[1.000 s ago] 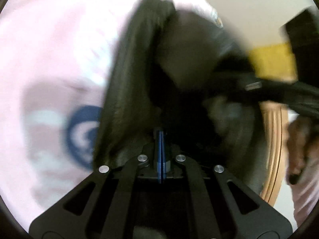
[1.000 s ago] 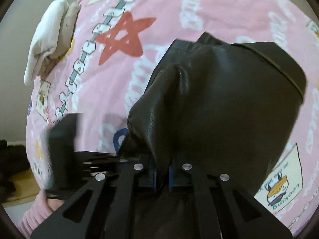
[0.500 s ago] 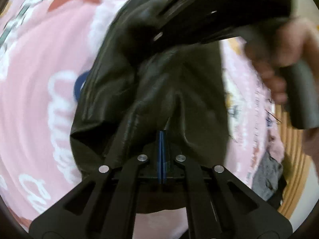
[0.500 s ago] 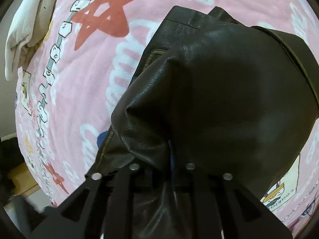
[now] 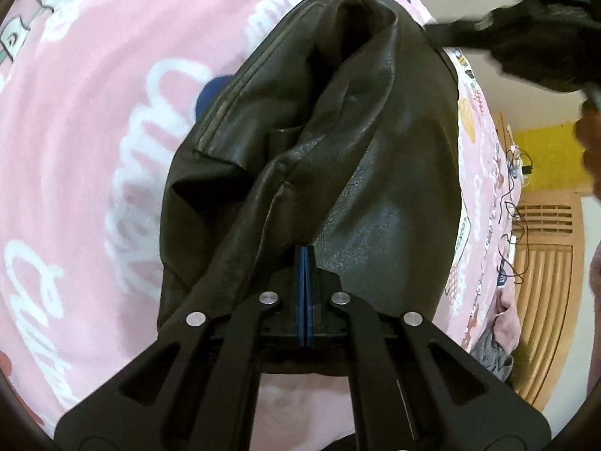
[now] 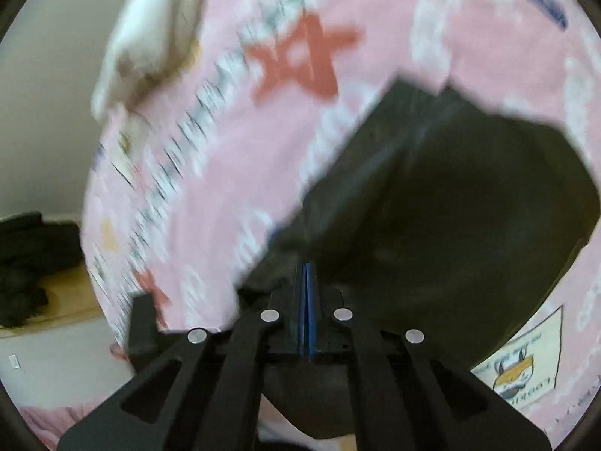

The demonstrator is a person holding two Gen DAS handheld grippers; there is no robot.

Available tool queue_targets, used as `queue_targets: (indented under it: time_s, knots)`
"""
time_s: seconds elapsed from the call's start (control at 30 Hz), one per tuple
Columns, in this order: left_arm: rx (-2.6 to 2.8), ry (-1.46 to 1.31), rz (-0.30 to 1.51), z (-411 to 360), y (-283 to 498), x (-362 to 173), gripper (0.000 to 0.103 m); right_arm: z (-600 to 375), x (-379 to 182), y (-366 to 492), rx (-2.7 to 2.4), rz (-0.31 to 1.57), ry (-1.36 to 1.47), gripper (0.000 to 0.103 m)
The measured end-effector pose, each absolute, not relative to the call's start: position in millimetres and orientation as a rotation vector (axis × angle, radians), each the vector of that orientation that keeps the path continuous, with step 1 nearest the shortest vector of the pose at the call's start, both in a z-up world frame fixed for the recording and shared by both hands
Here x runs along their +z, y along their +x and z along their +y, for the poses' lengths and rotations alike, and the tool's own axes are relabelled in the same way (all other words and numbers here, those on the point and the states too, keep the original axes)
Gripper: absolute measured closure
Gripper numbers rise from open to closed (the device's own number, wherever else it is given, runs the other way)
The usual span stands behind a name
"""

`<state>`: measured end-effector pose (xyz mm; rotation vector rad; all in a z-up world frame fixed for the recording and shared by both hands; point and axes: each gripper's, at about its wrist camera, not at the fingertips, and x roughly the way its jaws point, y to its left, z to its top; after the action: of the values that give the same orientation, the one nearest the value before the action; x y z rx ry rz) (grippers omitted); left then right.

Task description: Fold large clothes

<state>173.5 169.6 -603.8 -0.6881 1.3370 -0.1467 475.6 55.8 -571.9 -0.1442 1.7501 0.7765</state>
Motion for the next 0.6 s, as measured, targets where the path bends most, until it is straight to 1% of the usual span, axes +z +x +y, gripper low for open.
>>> queue_targets:
  time_s: [0.1,0.2,0.33,0.4,0.47,0.5,0.57,0.6]
  knots:
    - [-0.15,-0.684,1.355,167.0,174.6,-612.7,0.101,77.5,-612.2,476.9,0.736,1.77,-0.157,0.101]
    - [-0.127,-0.648,1.367,163.6,175.1,-619.2,0.101,89.6,-658.9,478.1,0.644,1.812,-0.233,0.102]
    - [-0.111,-0.564,1.376,151.8,175.7,-624.4,0.101,94.7,-676.6,474.7,0.607,1.817,-0.284,0.103]
    - [-0.104,-0.545,1.378,147.7,177.0,-624.2,0.101,100.0,-668.2,471.7,0.619,1.799,-0.355,0.103]
    - [-0.103,-0.547,1.373,146.4,176.9,-623.6,0.101,98.1,-642.2,472.3,0.68,1.756,-0.347,0.103]
    - [-0.105,-0.541,1.369,145.9,176.6,-622.8,0.101,90.7,-618.3,474.8,0.718,1.706,-0.324,0.103]
    - [-0.105,-0.511,1.369,141.9,176.2,-622.4,0.101,73.9,-583.3,482.2,0.703,1.581,-0.366,0.103]
    - [-0.105,-0.489,1.368,137.4,176.6,-622.5,0.101,57.8,-566.1,491.9,0.661,1.517,-0.394,0.101]
